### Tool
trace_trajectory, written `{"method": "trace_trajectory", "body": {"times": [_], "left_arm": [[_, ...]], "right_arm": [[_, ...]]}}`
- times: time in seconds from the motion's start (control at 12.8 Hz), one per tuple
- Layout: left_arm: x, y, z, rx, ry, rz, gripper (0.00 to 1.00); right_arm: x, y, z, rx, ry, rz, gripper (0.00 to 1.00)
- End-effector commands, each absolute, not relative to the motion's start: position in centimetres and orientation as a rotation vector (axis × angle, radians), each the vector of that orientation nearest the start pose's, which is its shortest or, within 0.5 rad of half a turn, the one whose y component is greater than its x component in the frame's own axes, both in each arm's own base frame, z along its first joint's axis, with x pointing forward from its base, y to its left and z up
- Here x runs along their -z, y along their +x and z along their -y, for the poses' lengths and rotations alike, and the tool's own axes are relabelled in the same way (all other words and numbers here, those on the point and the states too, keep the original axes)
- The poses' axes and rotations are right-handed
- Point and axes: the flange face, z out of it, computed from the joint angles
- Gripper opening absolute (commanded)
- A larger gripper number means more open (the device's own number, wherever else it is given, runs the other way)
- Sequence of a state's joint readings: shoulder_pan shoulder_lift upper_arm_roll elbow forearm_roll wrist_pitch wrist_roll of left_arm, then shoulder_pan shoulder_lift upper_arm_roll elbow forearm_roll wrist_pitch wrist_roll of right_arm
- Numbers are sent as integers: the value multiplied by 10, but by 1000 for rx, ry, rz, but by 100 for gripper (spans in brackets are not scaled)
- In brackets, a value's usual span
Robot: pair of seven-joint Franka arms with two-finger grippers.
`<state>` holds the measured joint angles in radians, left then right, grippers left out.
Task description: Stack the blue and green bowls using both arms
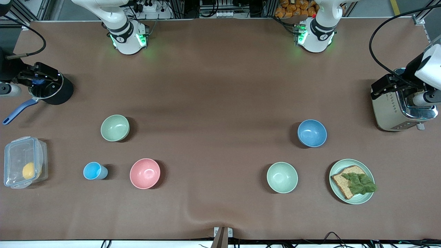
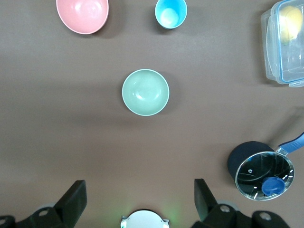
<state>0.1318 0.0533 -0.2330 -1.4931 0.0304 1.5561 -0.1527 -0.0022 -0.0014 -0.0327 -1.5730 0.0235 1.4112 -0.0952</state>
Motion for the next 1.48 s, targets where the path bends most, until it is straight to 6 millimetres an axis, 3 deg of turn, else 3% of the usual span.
{"method": "trace_trajectory", "body": {"times": [0.0,0.16,0.31,0.47,0.62,0.78,1.01,1.17,1.4], "left_arm": [[-638,563,52,14,-3142,45,100],[-634,565,49,4,-3147,39,100],[-615,575,55,-42,-3153,52,100],[-579,593,54,-106,-3154,50,100],[-524,605,56,-151,-3160,57,100],[-467,604,62,-83,-3164,47,100],[-401,595,59,-119,-3168,56,100],[-358,594,58,-164,-3175,68,100],[-296,597,60,-243,-3185,91,100]], "right_arm": [[-614,534,13,-186,-3101,64,100],[-618,536,18,-138,-3105,50,100],[-618,535,20,-140,-3104,45,100],[-611,539,21,-159,-3105,42,100],[-582,552,25,-204,-3102,33,100],[-533,569,39,-215,-3099,35,100],[-440,600,61,-333,-3067,86,100],[-368,618,61,-414,-3052,84,100],[-282,629,60,-474,-3009,96,100]]}}
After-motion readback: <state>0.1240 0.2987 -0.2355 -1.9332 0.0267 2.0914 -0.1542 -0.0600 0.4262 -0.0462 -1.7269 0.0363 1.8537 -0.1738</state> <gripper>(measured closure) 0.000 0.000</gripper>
